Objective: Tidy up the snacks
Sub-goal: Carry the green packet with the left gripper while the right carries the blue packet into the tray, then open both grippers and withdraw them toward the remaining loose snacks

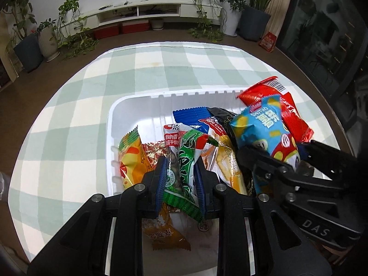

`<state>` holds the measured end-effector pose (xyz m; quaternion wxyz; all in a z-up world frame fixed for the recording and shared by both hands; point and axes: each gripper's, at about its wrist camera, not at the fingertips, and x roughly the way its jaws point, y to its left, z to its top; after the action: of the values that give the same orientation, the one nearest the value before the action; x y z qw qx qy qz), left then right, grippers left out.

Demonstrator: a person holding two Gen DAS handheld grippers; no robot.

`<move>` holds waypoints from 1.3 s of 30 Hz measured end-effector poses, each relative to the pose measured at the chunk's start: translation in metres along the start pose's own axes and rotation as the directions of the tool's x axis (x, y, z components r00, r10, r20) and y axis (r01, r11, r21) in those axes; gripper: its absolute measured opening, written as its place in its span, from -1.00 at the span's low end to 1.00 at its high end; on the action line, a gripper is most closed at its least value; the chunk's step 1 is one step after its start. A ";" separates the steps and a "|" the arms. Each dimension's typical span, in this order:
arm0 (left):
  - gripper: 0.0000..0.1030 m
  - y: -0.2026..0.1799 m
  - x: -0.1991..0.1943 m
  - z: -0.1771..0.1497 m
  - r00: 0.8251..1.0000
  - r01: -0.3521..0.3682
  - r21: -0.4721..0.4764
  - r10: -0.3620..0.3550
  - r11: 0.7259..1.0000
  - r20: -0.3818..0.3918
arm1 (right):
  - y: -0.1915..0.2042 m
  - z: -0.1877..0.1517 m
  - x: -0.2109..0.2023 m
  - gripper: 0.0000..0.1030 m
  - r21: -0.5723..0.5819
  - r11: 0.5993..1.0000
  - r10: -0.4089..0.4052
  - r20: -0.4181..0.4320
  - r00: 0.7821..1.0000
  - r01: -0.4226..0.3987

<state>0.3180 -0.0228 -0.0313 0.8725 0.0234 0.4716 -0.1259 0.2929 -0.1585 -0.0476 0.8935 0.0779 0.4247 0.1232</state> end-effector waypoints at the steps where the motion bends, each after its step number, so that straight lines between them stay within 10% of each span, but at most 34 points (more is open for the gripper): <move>1: -0.57 0.001 0.000 0.000 1.000 0.003 0.000 -0.003 1.000 0.001 | -0.002 -0.001 0.002 0.03 0.007 1.000 0.005 -0.003 1.000 -0.005; 12: -0.39 0.002 -0.013 -0.001 0.999 0.000 -0.003 0.001 1.000 0.033 | -0.002 -0.002 -0.008 0.15 0.018 1.000 0.006 0.011 1.000 -0.006; 30: 0.94 -0.018 -0.061 -0.003 0.989 0.049 -0.017 -0.046 0.999 0.140 | -0.007 0.012 -0.080 0.74 0.072 0.992 0.082 0.225 0.971 -0.100; 39: 0.99 -0.030 -0.150 -0.076 0.955 0.043 0.042 -0.053 0.998 0.290 | -0.024 -0.009 -0.144 0.97 0.128 0.983 0.074 0.361 0.930 -0.128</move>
<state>0.1706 -0.0098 0.0532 0.9286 0.0083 0.3361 -0.1574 0.2017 -0.2222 0.0472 0.9395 0.1872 0.2601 0.1212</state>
